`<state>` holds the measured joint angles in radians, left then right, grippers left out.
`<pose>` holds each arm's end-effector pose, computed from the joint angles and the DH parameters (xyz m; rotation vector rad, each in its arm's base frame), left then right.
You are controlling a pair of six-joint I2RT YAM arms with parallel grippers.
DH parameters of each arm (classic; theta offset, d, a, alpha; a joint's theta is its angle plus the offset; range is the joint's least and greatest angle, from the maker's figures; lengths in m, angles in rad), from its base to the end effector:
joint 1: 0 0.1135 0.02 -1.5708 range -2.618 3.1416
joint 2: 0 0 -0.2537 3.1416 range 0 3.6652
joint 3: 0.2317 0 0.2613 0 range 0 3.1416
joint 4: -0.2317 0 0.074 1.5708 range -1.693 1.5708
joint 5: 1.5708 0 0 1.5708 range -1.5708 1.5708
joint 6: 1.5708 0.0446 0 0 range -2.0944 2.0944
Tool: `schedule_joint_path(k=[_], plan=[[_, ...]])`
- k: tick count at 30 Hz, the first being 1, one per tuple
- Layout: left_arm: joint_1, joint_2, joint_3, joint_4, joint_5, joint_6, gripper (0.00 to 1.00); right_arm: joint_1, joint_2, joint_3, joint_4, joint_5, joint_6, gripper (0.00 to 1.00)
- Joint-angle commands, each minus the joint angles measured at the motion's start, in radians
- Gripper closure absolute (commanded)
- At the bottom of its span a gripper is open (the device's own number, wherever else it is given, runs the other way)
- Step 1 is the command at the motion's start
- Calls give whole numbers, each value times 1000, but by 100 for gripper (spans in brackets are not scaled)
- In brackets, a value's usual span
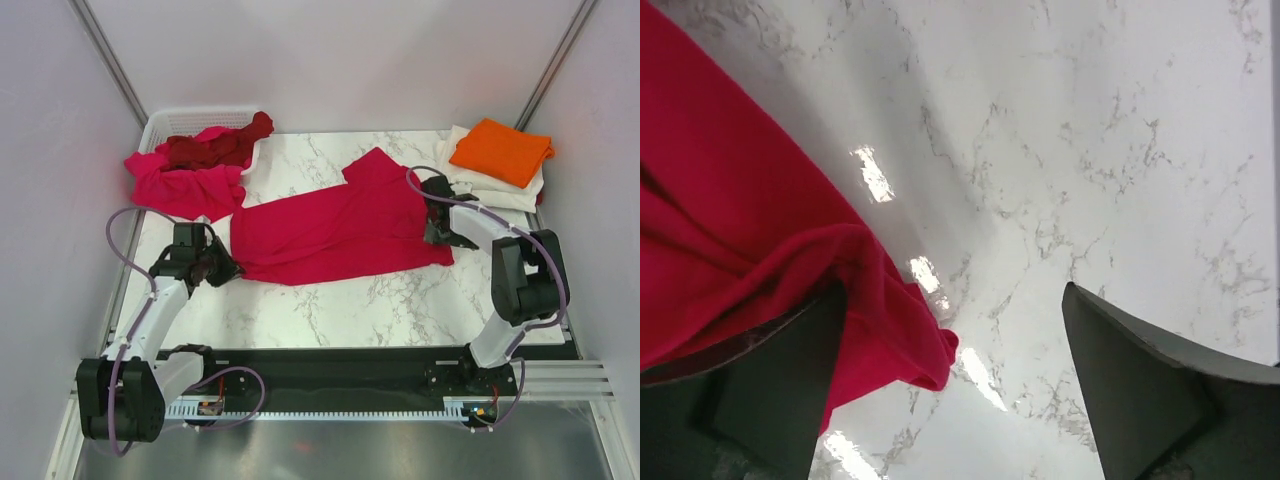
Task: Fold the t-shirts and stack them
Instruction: Fold the tshirt
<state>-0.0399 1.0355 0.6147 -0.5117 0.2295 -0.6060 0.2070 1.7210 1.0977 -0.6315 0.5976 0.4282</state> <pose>0.2166 -0.0188 0.1883 -0.6198 2.4791 -0.5469 0.3320 0.0441 0.1592 0.4125 2.5617 -0.6294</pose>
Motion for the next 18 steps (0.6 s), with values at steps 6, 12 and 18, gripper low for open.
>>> schedule_joint_path(k=[6,12,18], plan=[[8,14,59,-39,48,92,98,-202,-366,-226,182,-557,150,2],[9,-9,99,-77,-12,149,98,-250,-543,-372,196,-697,234,3],[12,0,100,-85,-36,155,98,-319,-633,-481,168,-785,293,19]])
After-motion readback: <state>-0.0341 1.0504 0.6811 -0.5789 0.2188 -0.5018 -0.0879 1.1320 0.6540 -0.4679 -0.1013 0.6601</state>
